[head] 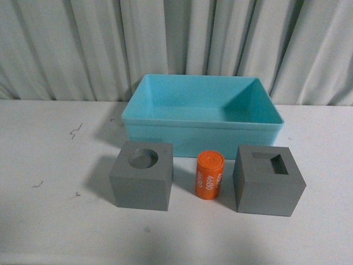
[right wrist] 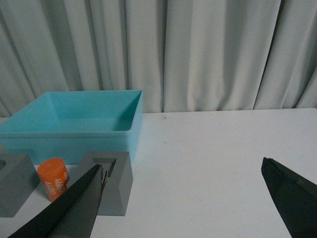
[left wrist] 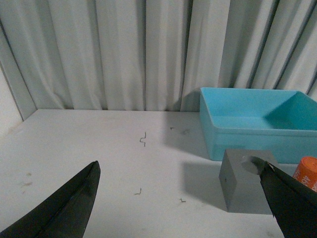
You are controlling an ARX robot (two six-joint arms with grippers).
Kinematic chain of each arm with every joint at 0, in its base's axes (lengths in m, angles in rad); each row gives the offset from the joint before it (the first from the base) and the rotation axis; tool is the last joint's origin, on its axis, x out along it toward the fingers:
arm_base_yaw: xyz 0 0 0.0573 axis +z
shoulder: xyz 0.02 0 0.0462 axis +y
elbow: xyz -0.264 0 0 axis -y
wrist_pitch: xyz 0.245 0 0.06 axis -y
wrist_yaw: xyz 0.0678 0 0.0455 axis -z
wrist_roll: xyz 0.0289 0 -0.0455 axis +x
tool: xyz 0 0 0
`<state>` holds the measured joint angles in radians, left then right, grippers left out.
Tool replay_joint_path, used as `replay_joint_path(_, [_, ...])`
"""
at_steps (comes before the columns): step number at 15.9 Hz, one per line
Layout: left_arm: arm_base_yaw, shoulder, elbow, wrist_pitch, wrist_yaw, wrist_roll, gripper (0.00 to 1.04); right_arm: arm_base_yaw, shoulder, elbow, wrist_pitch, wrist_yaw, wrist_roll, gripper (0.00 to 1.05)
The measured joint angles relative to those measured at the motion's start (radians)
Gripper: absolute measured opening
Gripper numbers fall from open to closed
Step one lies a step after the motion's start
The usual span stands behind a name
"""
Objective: Place gray and orange parts in blue box
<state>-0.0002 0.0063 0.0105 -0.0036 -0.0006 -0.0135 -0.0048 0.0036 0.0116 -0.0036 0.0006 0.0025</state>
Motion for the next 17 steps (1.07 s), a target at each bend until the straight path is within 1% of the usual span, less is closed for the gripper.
replay_joint_path(17, [0.000, 0.000, 0.000, 0.000, 0.000, 0.000, 0.98, 0.000, 0.000, 0.000, 0.000, 0.000, 0.000, 0.98])
